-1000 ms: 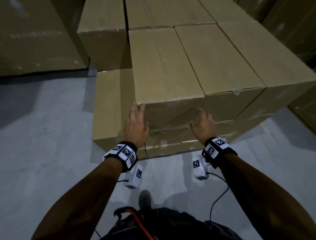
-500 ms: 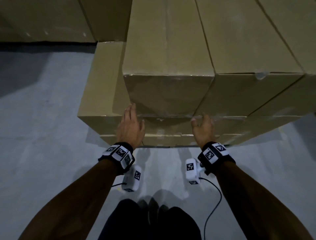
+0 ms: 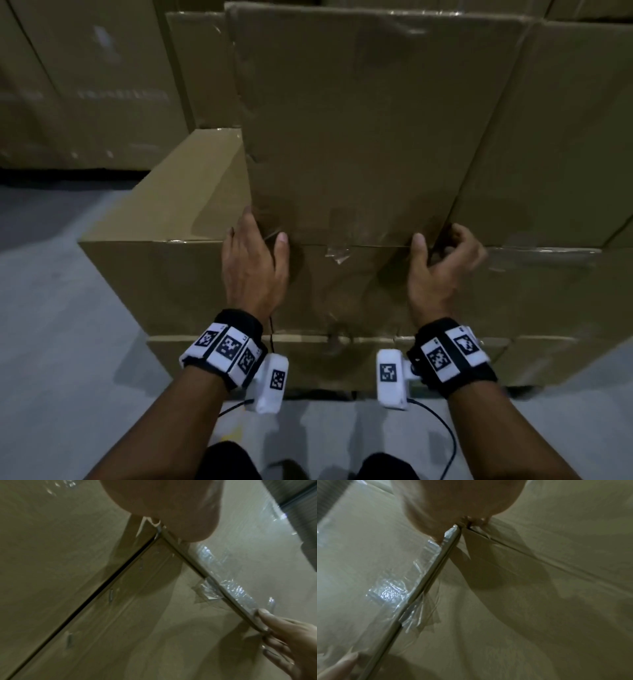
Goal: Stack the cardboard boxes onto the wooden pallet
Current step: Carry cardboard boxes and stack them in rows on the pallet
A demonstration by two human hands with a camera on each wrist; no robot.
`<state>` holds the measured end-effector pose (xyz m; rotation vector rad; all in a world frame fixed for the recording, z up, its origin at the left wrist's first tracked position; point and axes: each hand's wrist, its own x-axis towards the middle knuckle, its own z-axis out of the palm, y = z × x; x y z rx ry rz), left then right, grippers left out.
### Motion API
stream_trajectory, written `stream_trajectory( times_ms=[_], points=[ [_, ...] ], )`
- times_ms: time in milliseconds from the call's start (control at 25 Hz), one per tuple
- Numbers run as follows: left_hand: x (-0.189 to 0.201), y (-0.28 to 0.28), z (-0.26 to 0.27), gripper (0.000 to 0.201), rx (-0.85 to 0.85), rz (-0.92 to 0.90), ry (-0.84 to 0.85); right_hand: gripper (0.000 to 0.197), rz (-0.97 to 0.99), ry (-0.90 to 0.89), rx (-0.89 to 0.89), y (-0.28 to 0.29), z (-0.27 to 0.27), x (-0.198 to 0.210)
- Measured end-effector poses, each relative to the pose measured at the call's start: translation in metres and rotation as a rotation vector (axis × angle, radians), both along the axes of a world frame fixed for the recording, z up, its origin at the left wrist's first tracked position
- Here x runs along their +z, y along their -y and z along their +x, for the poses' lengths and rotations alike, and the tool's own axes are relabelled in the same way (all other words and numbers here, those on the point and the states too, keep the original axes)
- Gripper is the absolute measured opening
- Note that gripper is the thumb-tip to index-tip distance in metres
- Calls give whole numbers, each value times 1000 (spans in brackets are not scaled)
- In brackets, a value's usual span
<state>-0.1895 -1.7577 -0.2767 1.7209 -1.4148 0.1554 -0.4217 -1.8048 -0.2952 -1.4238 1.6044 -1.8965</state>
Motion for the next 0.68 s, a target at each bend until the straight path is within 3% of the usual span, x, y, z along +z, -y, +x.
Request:
stream_trajectory(
  times_ms=[240,480,680],
  points=[
    [-25,17,6,56,28,-217,67,42,-223,-44,-24,27,-4,-29],
    [-21,18,12,71,23,-188,85,42,-263,-37,-38,33,-3,-29],
    [-22,22,14,71,51,-184,106,48,-310,-23,-63,40,1,-33]
  ],
)
